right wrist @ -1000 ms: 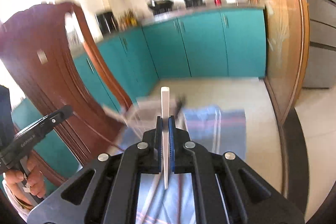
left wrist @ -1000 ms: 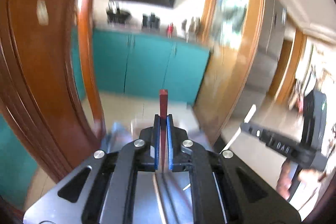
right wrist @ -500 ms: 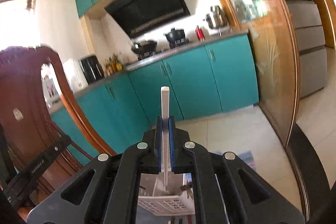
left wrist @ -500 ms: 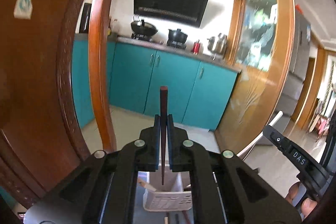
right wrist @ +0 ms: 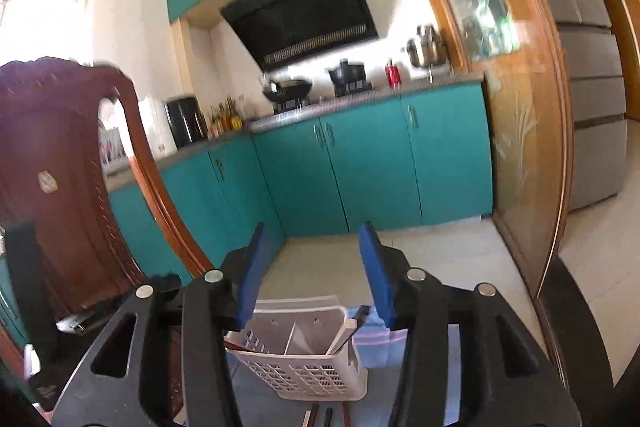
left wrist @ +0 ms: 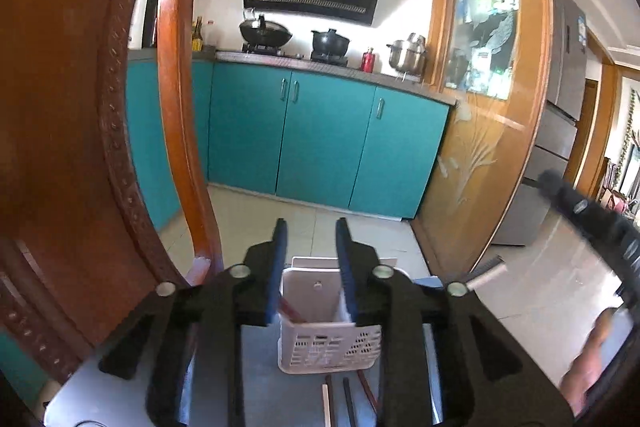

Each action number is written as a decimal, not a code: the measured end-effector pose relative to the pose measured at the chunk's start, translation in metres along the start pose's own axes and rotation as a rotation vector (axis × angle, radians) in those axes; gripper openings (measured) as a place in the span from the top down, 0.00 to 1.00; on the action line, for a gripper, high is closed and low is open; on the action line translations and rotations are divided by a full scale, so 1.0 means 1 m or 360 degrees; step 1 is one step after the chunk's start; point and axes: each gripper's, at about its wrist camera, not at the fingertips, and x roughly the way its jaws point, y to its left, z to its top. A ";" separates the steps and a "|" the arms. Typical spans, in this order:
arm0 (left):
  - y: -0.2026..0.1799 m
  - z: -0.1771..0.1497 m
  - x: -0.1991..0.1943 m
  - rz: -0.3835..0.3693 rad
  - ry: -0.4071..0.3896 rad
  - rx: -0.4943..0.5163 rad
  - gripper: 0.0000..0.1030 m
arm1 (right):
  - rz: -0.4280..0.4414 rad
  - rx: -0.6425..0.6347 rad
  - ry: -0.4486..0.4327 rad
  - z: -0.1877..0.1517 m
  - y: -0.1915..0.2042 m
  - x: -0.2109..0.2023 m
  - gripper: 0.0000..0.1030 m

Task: Organize utensils
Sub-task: 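Carry both chopsticks over the white holder and open both tools, then move both tools back down to the remaining chopsticks on the cloth, then grasp a dark red chopstick with the right tool and lift it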

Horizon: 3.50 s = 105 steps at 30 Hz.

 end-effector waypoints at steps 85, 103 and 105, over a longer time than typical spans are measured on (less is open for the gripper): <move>0.000 -0.201 0.078 0.0035 0.1155 0.0171 0.84 | -0.0398 -0.0402 0.1465 -0.226 -0.021 0.096 0.60; 0.011 -0.196 0.093 0.0181 0.1092 0.0175 0.63 | -0.0336 -0.0427 0.1398 -0.225 -0.015 0.113 0.60; 0.014 -0.195 0.095 0.0196 0.1095 0.0157 0.59 | -0.0328 -0.0406 0.1379 -0.224 -0.016 0.115 0.60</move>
